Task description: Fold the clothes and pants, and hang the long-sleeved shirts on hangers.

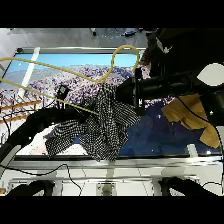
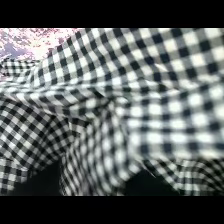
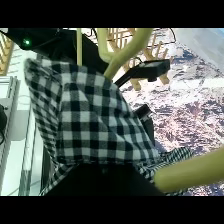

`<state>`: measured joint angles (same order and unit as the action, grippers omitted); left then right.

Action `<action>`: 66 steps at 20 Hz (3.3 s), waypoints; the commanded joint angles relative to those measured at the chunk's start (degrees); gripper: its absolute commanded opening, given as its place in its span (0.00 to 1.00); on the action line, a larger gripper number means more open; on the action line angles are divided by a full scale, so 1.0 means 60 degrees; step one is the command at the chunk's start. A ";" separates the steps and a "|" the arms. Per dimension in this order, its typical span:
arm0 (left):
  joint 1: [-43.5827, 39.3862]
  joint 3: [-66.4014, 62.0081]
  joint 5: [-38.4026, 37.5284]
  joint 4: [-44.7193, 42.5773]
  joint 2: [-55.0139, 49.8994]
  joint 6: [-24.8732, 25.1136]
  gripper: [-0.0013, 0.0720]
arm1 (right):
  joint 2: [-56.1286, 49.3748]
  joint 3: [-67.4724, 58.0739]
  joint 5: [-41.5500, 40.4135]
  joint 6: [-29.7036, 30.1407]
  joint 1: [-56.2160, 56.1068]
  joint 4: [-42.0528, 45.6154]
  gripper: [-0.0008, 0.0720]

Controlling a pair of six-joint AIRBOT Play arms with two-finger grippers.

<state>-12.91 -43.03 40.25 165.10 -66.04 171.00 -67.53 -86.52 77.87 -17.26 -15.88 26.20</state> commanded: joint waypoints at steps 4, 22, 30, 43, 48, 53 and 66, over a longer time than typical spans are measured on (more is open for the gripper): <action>0.0168 -0.0015 -0.1184 -0.0018 0.0328 -0.0546 0.07 | 0.0000 -0.0004 -0.0055 0.0069 0.0044 0.0780 0.07; 0.2426 -0.0714 -0.0688 -0.3016 0.4280 -0.4328 0.07 | -0.0437 0.0004 -0.1198 0.0189 0.0270 0.8215 0.07; 0.2091 -0.0874 -0.0754 -0.3235 0.4269 -0.5716 0.07 | -0.0586 0.0007 -0.1625 -0.0044 0.0397 0.8528 0.07; 0.1075 -0.1931 -0.1599 -0.3479 0.3089 -0.6867 0.07 | -0.1632 0.0346 -0.2732 -0.3053 -0.0178 0.9934 0.07; 0.0918 -0.2022 -0.1173 -0.4269 0.3005 -0.7756 0.07 | -0.1625 0.0346 -0.2841 -0.3548 0.0404 1.1417 0.07; 0.0918 -0.2353 -0.1111 -0.3785 0.3282 -0.7759 0.07 | -0.1625 0.0346 -0.2794 -0.3548 0.0933 1.1449 0.07; 0.0849 -0.2521 -0.1490 -0.2907 0.2182 -0.8393 0.07 | -0.2863 0.1195 -0.2656 -0.5563 -0.0226 1.1540 0.07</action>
<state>-7.55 -58.08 36.82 147.15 -49.95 122.67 -81.87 -80.82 61.28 -43.88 -16.71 82.81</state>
